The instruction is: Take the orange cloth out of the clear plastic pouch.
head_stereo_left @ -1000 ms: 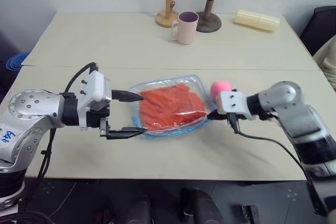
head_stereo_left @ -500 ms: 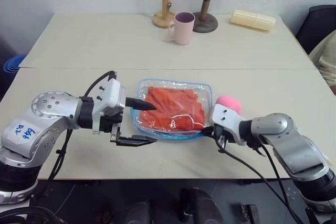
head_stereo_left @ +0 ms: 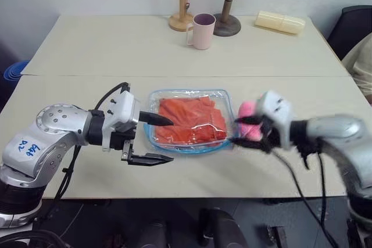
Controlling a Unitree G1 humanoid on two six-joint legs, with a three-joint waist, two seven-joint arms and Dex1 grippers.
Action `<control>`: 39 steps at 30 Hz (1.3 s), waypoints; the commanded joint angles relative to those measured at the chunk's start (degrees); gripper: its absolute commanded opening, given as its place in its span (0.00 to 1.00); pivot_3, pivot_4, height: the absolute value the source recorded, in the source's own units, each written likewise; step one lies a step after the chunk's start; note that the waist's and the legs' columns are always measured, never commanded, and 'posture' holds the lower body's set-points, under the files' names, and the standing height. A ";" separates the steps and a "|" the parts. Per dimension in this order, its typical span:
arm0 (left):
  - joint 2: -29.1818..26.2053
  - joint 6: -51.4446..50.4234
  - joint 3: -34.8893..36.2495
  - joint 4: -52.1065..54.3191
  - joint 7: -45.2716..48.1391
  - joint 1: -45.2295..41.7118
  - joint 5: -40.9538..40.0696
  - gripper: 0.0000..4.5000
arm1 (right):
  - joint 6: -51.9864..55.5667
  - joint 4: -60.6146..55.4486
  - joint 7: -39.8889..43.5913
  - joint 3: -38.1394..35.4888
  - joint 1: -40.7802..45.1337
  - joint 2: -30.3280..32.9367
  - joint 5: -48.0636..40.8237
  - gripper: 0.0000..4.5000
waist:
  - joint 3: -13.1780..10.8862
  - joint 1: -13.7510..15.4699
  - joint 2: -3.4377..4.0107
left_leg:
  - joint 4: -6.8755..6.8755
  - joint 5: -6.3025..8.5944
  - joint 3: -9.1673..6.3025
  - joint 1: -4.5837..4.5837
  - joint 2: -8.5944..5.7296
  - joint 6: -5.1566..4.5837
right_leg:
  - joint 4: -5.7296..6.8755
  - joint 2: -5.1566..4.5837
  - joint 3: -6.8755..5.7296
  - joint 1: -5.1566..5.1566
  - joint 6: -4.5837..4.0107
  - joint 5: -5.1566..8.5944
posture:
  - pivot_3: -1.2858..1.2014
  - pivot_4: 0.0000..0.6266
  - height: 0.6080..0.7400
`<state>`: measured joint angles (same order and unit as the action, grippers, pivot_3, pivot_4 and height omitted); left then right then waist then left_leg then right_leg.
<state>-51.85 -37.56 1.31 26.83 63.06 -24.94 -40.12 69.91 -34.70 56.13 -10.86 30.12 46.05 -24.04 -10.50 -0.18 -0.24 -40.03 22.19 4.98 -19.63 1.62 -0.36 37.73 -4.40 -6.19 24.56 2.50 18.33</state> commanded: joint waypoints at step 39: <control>3.89 1.39 -1.79 -3.02 -0.08 -7.58 2.14 1.00 | -45.98 3.21 10.54 9.95 -19.00 6.98 4.13 0.01 | 0.01 -0.14 -0.16 | 0.16 -0.01 0.29 0.30 0.02 0.02 | -0.10 0.09 0.23 -0.09 0.02 -0.01 | 0.52 0.24 1.00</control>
<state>-48.12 -36.36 -0.73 23.67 63.17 -31.27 -38.03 30.79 -29.04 66.29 -6.31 10.60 52.60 -25.62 -10.48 -0.33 -0.39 -39.90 22.18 5.30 -19.32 1.64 -0.33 37.64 -4.31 -5.93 24.47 2.52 18.32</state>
